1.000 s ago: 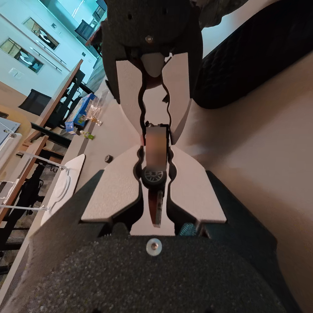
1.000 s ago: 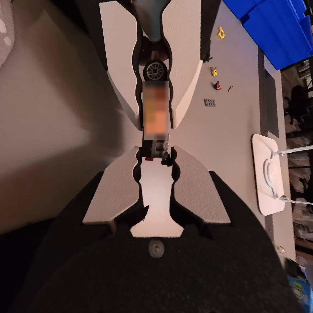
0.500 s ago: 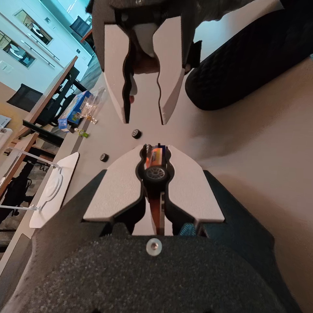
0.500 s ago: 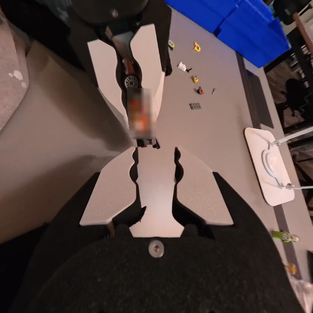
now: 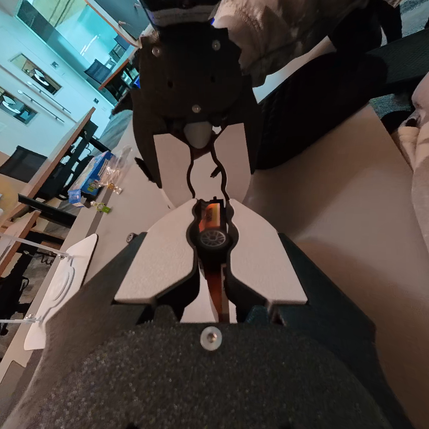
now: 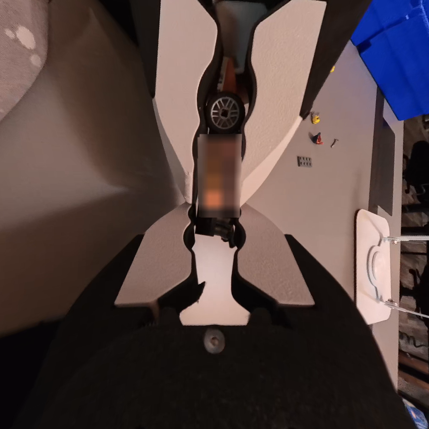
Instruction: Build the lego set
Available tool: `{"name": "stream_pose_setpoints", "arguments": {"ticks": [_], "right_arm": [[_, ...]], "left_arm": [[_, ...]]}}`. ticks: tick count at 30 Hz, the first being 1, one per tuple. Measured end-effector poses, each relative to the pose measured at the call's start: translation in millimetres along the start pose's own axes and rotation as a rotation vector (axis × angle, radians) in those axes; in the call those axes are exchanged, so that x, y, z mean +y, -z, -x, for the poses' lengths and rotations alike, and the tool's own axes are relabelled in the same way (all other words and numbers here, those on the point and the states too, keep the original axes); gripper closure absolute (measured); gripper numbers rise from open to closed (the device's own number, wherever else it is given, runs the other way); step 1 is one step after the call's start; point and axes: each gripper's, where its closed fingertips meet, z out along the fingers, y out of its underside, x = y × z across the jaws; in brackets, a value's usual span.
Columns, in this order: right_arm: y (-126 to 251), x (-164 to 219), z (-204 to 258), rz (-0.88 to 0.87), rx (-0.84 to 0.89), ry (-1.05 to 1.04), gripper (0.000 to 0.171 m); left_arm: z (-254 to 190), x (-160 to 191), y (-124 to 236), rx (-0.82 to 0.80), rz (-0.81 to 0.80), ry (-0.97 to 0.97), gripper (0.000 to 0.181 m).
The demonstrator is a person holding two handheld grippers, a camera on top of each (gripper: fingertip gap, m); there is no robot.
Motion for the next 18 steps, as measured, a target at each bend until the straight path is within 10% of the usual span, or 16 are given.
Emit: {"name": "stream_pose_setpoints", "arguments": {"ticks": [6,18], "right_arm": [[11.1,7.5,-3.6,-0.044,0.016,-0.043,0.143],[25.6,6.4,-13.7,-0.066,0.038,-0.089,0.143]], "left_arm": [[8.5,0.7,5.3,0.004,-0.021,0.065,0.142],[14.0,6.7,3.0,-0.037,0.033,0.045,0.159]]}}
